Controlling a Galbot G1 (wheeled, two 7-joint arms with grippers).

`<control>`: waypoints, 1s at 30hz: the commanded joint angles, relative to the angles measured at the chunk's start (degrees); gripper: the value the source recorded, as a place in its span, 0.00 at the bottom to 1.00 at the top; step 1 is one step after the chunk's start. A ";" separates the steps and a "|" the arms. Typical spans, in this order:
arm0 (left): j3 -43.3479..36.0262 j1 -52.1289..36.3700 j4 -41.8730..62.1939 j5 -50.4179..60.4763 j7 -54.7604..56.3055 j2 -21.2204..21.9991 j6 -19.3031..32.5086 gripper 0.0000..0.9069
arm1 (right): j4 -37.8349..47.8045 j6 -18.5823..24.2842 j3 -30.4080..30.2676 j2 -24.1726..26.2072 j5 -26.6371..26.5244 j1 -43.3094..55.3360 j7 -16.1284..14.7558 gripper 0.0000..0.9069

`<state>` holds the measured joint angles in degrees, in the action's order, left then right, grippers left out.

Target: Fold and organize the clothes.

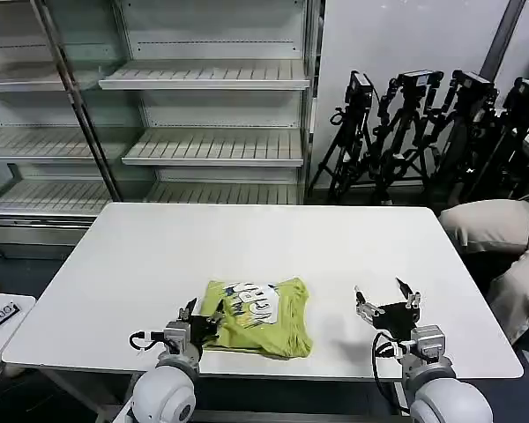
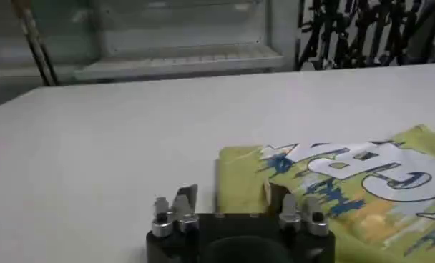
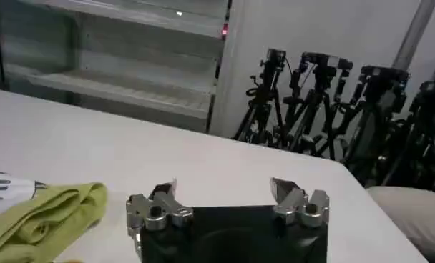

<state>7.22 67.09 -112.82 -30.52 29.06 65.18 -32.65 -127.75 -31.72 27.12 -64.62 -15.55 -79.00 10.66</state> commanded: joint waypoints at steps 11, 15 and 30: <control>9.06 0.77 1.32 6.92 -8.28 -7.15 -0.58 0.01 | 0.22 0.25 -0.58 -0.21 0.03 0.19 0.09 1.00; 20.45 2.64 0.55 8.71 -15.25 -16.47 -0.63 0.00 | 0.03 0.63 -0.21 -0.12 -0.01 0.12 0.04 1.00; 37.64 8.23 -10.84 2.91 -26.40 -35.59 -0.96 0.00 | 0.65 2.10 0.09 -0.43 -0.06 -0.14 -0.10 1.00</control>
<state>37.45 73.25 -111.18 -26.66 8.93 38.53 -33.75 -127.24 -29.89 26.91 -65.12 -15.64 -78.85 10.53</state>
